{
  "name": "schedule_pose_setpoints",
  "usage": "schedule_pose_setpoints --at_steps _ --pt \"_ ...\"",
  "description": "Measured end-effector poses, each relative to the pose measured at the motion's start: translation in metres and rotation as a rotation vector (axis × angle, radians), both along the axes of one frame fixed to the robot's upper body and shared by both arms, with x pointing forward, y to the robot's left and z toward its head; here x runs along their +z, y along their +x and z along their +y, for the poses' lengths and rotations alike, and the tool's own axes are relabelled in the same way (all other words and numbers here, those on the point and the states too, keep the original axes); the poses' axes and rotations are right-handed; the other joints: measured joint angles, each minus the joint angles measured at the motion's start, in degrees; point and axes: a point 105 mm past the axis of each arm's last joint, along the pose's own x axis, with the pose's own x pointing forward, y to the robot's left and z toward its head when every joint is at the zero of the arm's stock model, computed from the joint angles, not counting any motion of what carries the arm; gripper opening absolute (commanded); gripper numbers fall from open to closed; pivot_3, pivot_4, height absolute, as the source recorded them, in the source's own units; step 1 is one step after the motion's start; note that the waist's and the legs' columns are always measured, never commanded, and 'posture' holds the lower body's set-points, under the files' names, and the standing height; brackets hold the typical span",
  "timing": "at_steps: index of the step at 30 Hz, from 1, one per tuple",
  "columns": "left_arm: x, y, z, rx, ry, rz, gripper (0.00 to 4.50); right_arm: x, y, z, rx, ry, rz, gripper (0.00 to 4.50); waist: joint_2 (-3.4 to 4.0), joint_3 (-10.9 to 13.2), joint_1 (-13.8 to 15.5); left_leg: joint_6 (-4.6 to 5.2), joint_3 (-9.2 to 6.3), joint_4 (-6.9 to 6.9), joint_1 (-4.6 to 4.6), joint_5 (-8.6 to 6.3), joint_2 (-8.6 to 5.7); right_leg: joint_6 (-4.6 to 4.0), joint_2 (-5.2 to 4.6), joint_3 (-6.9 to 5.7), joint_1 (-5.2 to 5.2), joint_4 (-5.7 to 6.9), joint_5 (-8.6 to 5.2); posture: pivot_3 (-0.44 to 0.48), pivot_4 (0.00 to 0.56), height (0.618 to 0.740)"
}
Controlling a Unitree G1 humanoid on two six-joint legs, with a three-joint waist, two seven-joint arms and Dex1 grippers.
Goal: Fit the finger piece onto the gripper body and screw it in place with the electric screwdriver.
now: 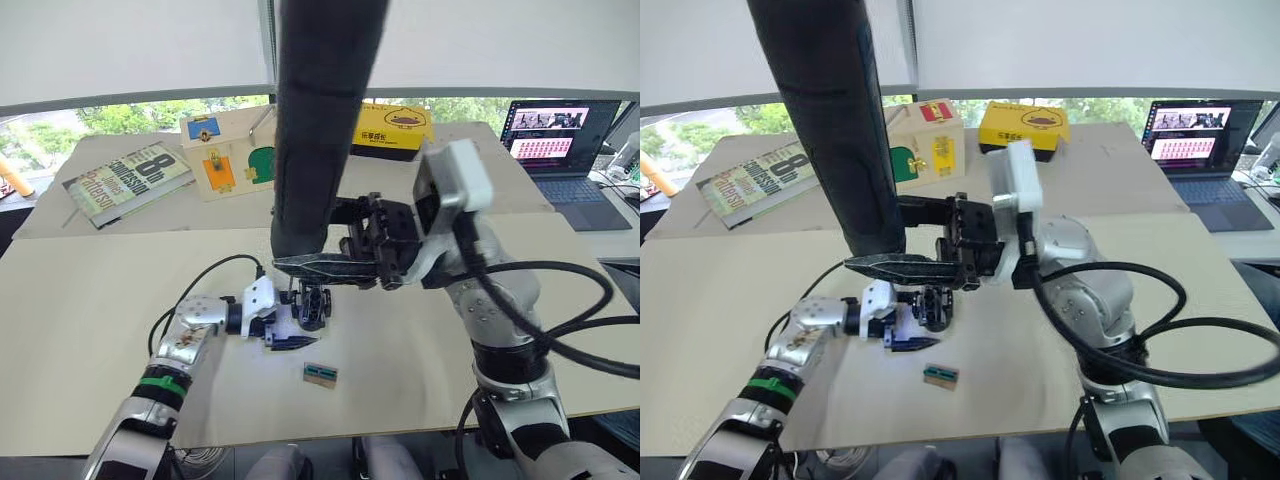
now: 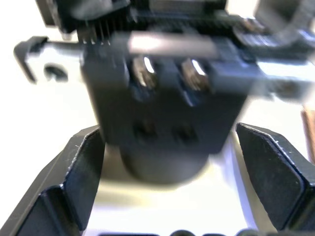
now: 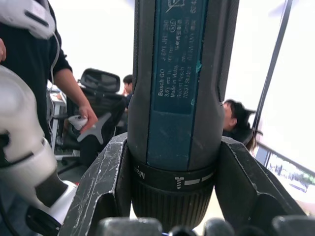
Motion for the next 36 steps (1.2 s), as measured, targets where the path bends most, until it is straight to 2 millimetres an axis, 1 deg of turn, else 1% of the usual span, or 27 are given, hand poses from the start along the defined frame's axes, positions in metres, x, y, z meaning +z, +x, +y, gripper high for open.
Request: schedule_pose_setpoints --at_steps 1,5,7,9,11,13,16,18,19,20,23,25,32,36 --pt "0.0 -0.002 0.009 0.017 0.003 0.004 4.4 0.002 0.001 -0.005 -0.014 -0.001 0.005 1.95 0.01 0.0 0.01 0.0 0.0 0.0 0.0 0.0 0.0 0.0 0.0 0.0 -0.01 -0.01 0.0 0.0 0.15 0.74" --pt "0.004 -0.014 0.056 0.092 0.022 0.02 4.4 0.009 0.003 -0.031 -0.108 -0.028 -0.014 1.95 0.04 0.03 0.33 0.0 0.0 -0.07 -0.06 0.0 -0.01 -0.02 -0.01 -0.02 -0.1 -0.03 -0.01 0.0 0.15 0.74" --pt "0.005 -0.022 0.076 0.085 0.058 0.005 4.4 0.0 0.003 -0.044 -0.16 -0.071 -0.015 1.95 0.03 0.03 0.59 0.01 0.0 -0.1 -0.07 -0.01 -0.01 -0.02 -0.01 -0.05 -0.08 -0.12 -0.01 0.0 0.15 0.74" --pt "0.006 -0.037 0.093 0.05 0.086 0.008 4.4 -0.018 0.004 -0.058 -0.211 -0.137 0.025 1.95 0.03 0.06 0.88 0.08 -0.01 -0.1 -0.12 -0.05 -0.02 -0.01 -0.04 -0.08 -0.06 -0.22 -0.01 0.0 0.15 0.74" --pt "0.007 -0.048 0.102 0.014 0.091 0.037 4.4 -0.03 0.005 -0.068 -0.249 -0.169 0.065 1.95 0.11 0.2 1.0 0.12 0.02 -0.06 -0.16 -0.07 -0.09 0.01 -0.1 -0.07 -0.05 -0.24 0.0 0.0 0.15 0.74" --pt "0.008 -0.059 0.102 -0.033 0.079 0.062 4.4 -0.035 0.003 -0.075 -0.281 -0.181 0.09 1.95 0.1 0.23 1.17 0.13 0.02 -0.04 -0.16 -0.08 -0.06 0.02 -0.09 -0.08 0.0 -0.29 0.01 0.0 0.15 0.74" --pt "0.01 -0.068 0.095 -0.088 0.063 0.087 4.4 -0.044 -0.007 -0.079 -0.296 -0.175 0.122 1.95 0.07 0.25 1.4 0.13 0.0 -0.06 -0.15 -0.08 -0.03 0.02 -0.07 -0.09 0.02 -0.32 0.01 0.0 0.15 0.74" --pt "0.014 -0.069 0.083 -0.124 0.057 0.07 4.4 -0.053 -0.013 -0.074 -0.282 -0.19 0.141 1.95 0.07 0.25 1.52 0.12 0.01 -0.04 -0.12 -0.08 -0.02 0.02 -0.08 -0.05 0.07 -0.31 0.01 0.0 0.15 0.74" --pt "0.014 -0.069 0.081 -0.132 0.057 0.07 4.4 -0.054 -0.014 -0.073 -0.279 -0.191 0.141 1.95 0.07 0.25 1.53 0.12 0.02 -0.04 -0.12 -0.08 -0.02 0.02 -0.08 -0.04 0.07 -0.31 0.01 0.0 0.15 0.74" --pt "0.014 -0.071 0.069 -0.169 0.052 0.074 4.4 -0.057 -0.016 -0.067 -0.263 -0.195 0.137 1.95 0.06 0.25 1.51 0.13 0.06 -0.01 -0.09 -0.08 -0.02 0.02 -0.07 0.0 0.1 -0.3 0.01 0.0 0.15 0.74" --pt "0.014 -0.071 0.042 -0.213 0.024 0.052 4.4 -0.063 -0.018 -0.055 -0.24 -0.182 0.098 1.95 0.05 0.26 1.59 0.13 0.05 -0.01 -0.06 -0.08 -0.01 0.02 -0.07 -0.01 0.13 -0.3 0.01 0.0 0.15 0.74" --pt "0.01 -0.073 0.023 -0.248 0.019 0.047 4.4 -0.071 -0.019 -0.046 -0.209 -0.193 0.079 1.95 0.04 0.26 1.65 0.13 0.05 -0.02 -0.05 -0.08 -0.01 0.02 -0.05 -0.03 0.12 -0.29 0.01 0.0 0.15 0.74" --pt "-0.007 -0.07 -0.009 -0.251 0.035 0.065 4.4 -0.093 -0.014 -0.022 -0.15 -0.175 0.104 1.95 0.03 0.26 1.65 0.12 0.05 0.0 -0.06 -0.08 -0.04 0.02 -0.04 -0.05 0.1 -0.28 0.01 0.0 0.15 0.74" --pt "-0.01 -0.068 -0.024 -0.253 0.034 0.038 4.4 -0.097 -0.011 -0.013 -0.124 -0.164 0.115 1.95 0.04 0.26 1.98 0.12 0.03 0.03 -0.01 -0.08 -0.05 0.03 -0.04 -0.06 0.18 -0.29 0.01 0.0 0.15 0.74"
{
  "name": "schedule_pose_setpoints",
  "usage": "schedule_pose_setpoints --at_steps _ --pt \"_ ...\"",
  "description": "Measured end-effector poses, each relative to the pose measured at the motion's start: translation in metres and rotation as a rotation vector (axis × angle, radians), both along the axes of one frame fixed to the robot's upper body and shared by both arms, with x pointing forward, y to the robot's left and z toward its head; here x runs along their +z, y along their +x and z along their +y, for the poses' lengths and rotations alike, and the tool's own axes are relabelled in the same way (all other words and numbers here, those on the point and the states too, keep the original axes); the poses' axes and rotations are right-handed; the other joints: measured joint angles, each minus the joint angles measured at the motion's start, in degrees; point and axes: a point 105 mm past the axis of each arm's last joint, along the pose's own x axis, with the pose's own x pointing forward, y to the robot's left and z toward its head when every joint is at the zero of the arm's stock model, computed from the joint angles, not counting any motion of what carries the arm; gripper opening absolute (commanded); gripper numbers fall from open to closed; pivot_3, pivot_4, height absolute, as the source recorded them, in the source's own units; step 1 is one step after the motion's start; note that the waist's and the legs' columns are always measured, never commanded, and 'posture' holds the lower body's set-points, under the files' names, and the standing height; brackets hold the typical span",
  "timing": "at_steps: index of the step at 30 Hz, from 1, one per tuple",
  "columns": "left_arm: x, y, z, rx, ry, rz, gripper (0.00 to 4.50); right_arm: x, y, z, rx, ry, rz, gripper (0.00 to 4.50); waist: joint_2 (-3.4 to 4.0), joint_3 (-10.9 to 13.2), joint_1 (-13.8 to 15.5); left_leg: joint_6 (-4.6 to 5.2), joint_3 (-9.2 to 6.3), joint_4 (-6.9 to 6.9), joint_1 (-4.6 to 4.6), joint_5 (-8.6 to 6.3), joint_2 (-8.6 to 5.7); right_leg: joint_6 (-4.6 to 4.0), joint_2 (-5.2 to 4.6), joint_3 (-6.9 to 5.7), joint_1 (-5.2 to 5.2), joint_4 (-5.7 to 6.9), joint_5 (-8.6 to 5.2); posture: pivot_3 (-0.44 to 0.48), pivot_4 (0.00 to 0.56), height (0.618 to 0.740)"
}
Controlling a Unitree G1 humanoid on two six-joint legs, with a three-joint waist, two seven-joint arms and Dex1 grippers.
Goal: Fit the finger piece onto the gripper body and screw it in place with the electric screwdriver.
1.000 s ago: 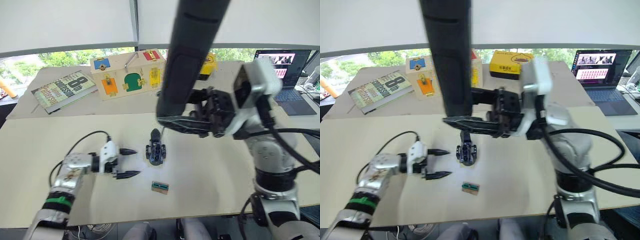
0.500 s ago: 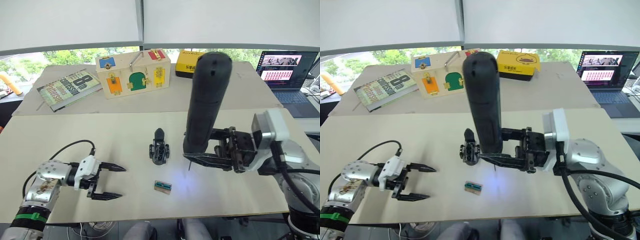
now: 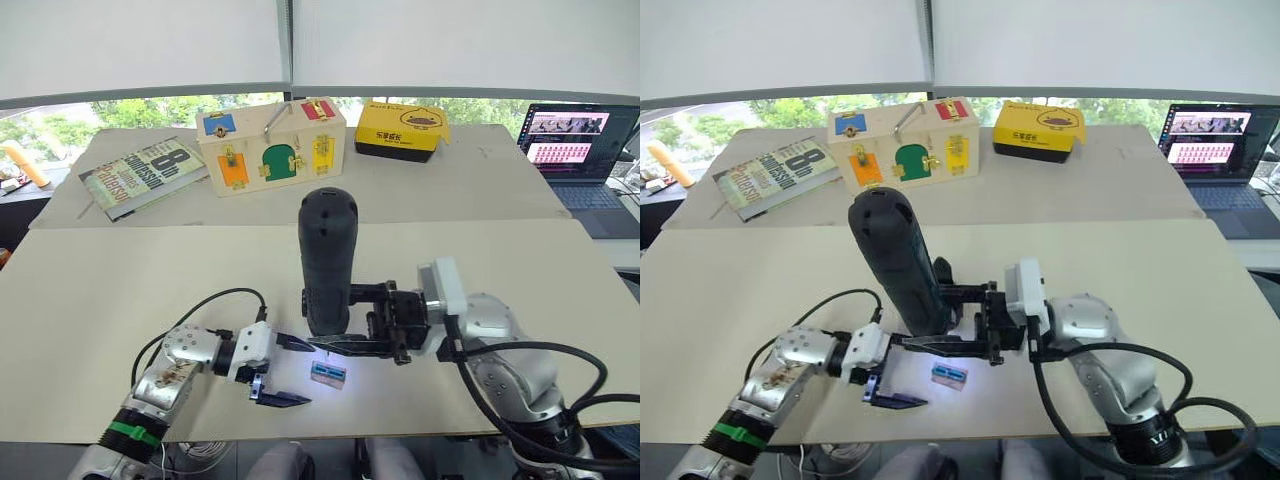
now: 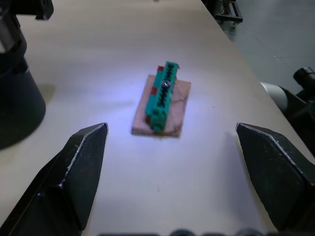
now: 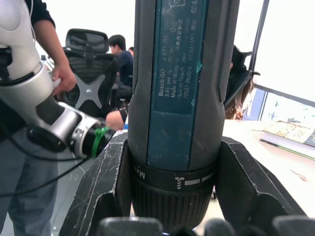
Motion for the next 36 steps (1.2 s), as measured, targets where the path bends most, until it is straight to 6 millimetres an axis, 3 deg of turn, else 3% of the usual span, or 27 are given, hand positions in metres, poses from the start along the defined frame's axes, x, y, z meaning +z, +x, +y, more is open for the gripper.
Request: schedule_pose_setpoints --at_steps 18,36 --pt "-0.006 -0.002 -0.01 0.013 -0.014 -0.03 4.4 -0.026 0.0 0.009 0.062 -0.051 0.019 1.95 0.15 -0.1 0.28 0.0 -0.01 0.01 0.11 0.0 -0.03 0.04 -0.02 0.01 0.1 0.0 0.02 0.0 0.15 0.74" --pt "-0.006 -0.002 -0.01 0.019 -0.014 -0.027 4.4 -0.035 0.001 0.004 0.055 -0.066 0.008 1.95 0.21 -0.14 0.28 0.0 -0.01 0.01 0.12 0.0 -0.03 0.04 -0.01 0.03 0.11 0.0 0.02 0.0 0.15 0.74"
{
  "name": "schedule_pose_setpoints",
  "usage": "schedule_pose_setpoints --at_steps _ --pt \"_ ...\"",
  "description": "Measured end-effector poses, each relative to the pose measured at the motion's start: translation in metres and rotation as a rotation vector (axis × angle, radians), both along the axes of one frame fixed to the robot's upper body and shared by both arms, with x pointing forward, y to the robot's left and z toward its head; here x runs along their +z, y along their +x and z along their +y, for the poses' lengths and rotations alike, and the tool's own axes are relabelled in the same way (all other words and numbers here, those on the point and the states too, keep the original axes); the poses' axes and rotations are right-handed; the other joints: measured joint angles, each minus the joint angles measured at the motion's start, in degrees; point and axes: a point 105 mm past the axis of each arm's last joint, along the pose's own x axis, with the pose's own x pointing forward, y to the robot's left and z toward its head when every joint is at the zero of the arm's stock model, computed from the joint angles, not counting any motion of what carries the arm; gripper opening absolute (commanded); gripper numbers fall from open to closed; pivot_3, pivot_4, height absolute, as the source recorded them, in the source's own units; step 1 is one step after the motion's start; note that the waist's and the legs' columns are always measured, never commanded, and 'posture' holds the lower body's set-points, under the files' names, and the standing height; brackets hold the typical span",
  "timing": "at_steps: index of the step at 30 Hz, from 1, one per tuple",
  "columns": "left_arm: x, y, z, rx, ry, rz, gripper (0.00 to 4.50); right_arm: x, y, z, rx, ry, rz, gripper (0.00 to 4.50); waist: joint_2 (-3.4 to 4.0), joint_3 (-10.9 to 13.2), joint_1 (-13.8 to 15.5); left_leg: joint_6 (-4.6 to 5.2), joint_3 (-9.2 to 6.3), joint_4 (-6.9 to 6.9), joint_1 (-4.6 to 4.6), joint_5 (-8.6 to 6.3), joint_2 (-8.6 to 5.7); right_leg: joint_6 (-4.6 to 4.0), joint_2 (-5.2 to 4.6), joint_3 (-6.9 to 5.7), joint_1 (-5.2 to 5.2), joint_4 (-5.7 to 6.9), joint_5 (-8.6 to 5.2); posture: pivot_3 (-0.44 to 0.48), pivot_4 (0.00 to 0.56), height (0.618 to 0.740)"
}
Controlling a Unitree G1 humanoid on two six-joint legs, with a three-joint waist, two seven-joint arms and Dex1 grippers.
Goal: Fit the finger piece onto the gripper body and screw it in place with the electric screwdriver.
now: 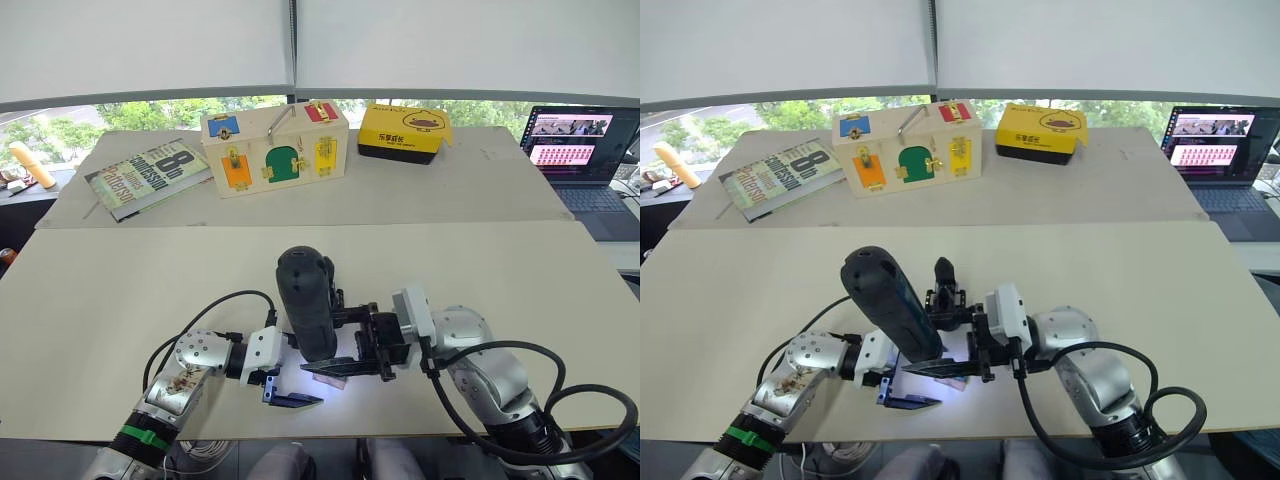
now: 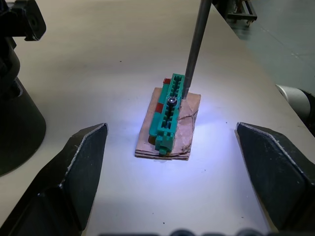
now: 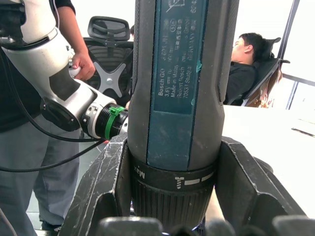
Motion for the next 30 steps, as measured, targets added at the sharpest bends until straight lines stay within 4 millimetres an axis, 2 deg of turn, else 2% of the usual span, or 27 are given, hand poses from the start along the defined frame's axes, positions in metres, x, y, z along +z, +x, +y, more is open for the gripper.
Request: schedule_pose_setpoints --at_steps 30 --pt "0.0005 0.0004 -0.0008 0.014 -0.003 0.0 4.4 -0.0013 0.0028 -0.0017 -0.015 -0.006 0.003 1.95 0.01 -0.01 0.06 0.0 0.0 0.0 0.0 0.0 0.0 0.0 0.0 0.01 0.0 0.0 0.0 0.0 0.15 0.74"
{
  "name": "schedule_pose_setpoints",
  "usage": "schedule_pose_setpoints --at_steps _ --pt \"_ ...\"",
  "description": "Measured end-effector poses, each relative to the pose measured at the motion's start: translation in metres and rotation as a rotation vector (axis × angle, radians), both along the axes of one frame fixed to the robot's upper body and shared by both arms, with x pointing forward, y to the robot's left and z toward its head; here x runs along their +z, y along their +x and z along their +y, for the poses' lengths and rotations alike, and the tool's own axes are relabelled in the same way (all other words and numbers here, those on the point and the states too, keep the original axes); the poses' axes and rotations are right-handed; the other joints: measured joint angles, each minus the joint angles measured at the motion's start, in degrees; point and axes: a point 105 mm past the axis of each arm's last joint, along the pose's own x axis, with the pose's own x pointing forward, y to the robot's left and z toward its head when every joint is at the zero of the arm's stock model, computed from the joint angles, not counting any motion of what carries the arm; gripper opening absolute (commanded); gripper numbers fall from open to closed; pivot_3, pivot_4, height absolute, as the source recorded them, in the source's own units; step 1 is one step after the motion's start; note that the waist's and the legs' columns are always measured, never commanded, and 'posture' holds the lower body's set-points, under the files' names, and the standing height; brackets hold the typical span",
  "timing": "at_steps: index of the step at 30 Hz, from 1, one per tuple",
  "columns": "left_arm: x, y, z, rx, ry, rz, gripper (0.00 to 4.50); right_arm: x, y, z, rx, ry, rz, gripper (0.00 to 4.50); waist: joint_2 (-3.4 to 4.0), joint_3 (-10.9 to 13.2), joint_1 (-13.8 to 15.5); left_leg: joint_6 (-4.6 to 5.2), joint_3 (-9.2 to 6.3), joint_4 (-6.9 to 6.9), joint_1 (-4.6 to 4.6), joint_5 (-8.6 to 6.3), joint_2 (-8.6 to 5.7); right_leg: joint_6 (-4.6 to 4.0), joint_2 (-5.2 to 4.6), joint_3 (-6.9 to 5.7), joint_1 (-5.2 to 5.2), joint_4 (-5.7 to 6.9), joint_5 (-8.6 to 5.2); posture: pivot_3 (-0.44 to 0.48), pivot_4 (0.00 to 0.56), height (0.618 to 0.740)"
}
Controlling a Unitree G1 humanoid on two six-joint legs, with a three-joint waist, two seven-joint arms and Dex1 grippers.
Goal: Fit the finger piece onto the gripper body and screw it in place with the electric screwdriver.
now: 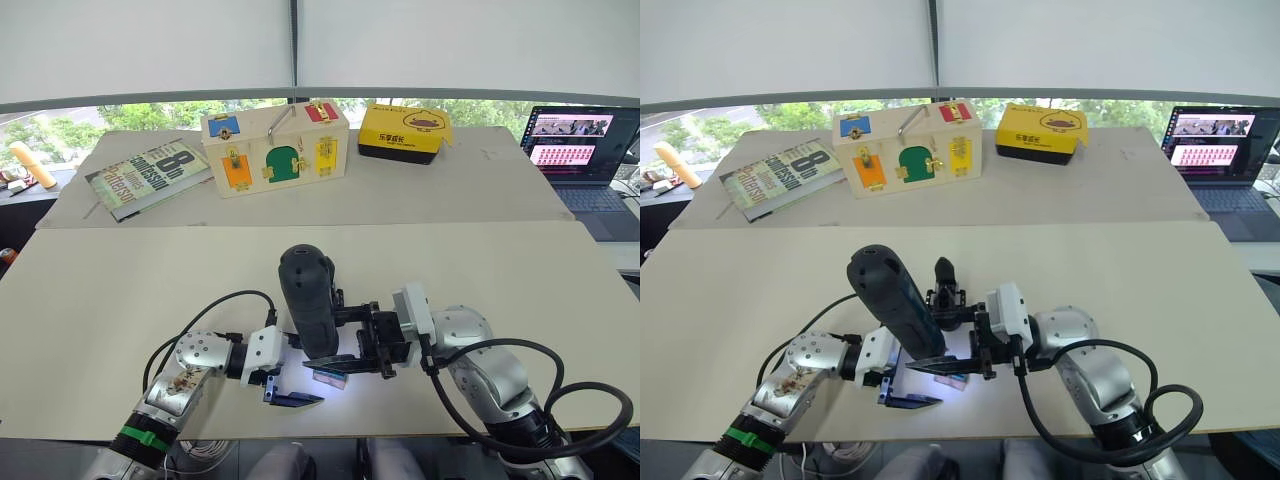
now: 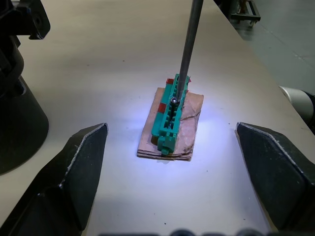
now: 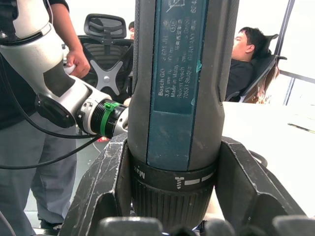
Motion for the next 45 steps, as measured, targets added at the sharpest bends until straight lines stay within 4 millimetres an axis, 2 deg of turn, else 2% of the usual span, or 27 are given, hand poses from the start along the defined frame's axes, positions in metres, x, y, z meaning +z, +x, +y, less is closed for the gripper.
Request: schedule_pose_setpoints --at_steps 45 --pt "-0.0015 -0.0017 0.0003 0.006 0.002 0.013 4.4 0.0018 0.0026 -0.0005 -0.014 -0.006 -0.002 1.95 0.0 0.0 0.0 0.0 0.0 -0.01 0.0 0.0 0.0 0.0 0.0 0.0 0.0 0.0 0.0 0.0 0.15 0.74"
